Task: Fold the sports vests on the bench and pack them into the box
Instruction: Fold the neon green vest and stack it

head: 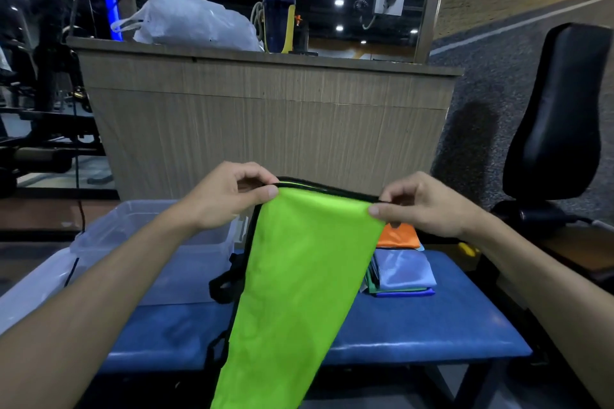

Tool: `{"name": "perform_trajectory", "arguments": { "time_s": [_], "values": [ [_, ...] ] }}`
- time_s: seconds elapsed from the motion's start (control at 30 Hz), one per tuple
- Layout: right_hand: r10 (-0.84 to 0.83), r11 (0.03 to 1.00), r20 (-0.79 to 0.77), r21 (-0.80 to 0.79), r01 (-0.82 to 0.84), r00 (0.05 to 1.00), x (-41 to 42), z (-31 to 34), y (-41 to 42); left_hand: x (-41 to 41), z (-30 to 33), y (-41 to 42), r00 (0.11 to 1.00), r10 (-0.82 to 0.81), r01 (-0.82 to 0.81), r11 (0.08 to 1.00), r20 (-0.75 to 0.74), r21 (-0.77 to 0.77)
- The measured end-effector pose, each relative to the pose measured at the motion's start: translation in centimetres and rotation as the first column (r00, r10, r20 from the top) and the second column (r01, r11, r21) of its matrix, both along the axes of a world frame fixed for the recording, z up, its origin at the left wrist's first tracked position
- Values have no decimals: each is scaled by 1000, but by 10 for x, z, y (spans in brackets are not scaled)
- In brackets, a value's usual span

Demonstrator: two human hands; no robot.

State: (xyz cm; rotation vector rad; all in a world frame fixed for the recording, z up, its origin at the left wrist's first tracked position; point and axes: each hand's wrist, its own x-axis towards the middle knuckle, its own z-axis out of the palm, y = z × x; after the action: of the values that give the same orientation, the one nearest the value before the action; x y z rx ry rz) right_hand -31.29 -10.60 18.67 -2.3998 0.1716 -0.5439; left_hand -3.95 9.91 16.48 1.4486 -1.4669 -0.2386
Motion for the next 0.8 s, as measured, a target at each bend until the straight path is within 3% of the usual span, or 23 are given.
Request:
{"name": "perform_trajectory", "arguments": {
  "time_s": [0.07,0.17,0.27,0.43,0.6,0.7,0.8],
  "values": [
    [-13,997,170,72,1,985,0,0,-5,-1,-2,2,980,-73,80,996,-186,30],
    [-64,996,301,76,43,952,2,4,-11,-9,-2,1,956,-101,114,993,-276,30],
    [-120,991,333,103,90,935,5,10,-14,-23,2,-4,967,-32,31,999,-255,-7],
    [-207,975,279,141,173,938,4,12,-24,-39,16,-13,913,-76,50,996,-401,-74],
    [-315,948,129,101,304,940,-2,4,-32,-63,36,-28,977,-77,73,997,-201,-30],
    [-175,975,34,145,168,984,0,0,-13,-77,39,-35,986,-127,129,992,-108,10],
    [11,986,60,164,-21,998,17,2,23,-85,35,-39,980,-190,191,981,-58,24]
  ]
}}
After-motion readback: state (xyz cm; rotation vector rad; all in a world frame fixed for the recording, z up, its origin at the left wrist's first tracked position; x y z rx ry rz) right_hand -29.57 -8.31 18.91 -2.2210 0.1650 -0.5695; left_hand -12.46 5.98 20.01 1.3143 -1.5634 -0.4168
